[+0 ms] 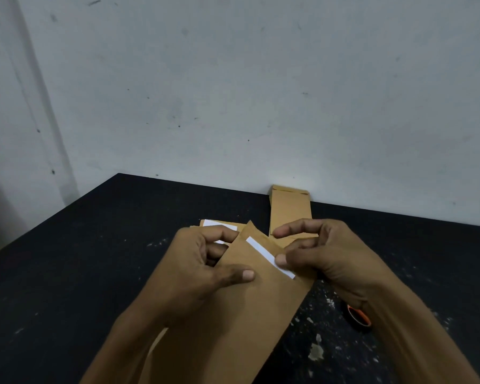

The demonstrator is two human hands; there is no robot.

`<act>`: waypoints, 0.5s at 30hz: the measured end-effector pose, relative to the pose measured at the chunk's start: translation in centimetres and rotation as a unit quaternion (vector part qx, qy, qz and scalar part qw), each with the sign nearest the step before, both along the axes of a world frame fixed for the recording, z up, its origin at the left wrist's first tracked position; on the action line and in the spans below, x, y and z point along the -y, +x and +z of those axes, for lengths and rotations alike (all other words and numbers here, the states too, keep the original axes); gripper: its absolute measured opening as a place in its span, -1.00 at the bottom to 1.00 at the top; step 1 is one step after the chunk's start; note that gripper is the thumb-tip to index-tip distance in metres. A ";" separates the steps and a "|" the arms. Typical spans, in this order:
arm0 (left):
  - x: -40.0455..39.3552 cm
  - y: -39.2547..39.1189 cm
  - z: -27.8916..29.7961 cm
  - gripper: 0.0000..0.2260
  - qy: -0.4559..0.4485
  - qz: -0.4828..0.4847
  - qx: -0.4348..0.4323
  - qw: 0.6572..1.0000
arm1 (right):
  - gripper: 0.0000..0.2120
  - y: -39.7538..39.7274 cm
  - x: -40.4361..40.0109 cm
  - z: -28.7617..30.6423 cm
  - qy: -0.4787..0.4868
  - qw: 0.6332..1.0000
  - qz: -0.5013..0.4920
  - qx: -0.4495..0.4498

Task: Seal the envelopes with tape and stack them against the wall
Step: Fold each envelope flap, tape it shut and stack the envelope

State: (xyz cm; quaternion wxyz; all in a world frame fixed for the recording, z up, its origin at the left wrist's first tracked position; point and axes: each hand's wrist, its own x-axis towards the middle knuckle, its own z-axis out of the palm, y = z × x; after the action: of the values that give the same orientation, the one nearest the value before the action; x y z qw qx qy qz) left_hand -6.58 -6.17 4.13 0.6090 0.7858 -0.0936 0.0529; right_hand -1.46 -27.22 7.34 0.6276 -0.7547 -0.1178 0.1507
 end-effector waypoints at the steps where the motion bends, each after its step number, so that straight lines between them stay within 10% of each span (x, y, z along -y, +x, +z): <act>1: 0.1 0.0 0.0 -0.59 -0.011 0.008 0.005 1.000 | -0.71 -0.3 0.0 -0.1 0.003 0.999 -0.008 0.041; 5: 0.4 0.3 -0.3 -0.61 -0.051 0.058 0.042 0.996 | -0.86 -1.1 0.0 -0.7 -0.033 0.973 -0.030 0.225; 15: 1.7 0.8 -0.2 -0.74 -0.110 0.098 0.069 0.987 | -0.65 -1.4 -0.3 -2.0 0.005 0.968 -0.032 0.247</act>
State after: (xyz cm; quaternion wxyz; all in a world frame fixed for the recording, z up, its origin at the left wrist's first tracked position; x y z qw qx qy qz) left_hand -5.76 -7.83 3.91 0.6759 0.7136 -0.0514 0.1768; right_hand -2.85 -26.89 5.33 0.5876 -0.7686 -0.2456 -0.0614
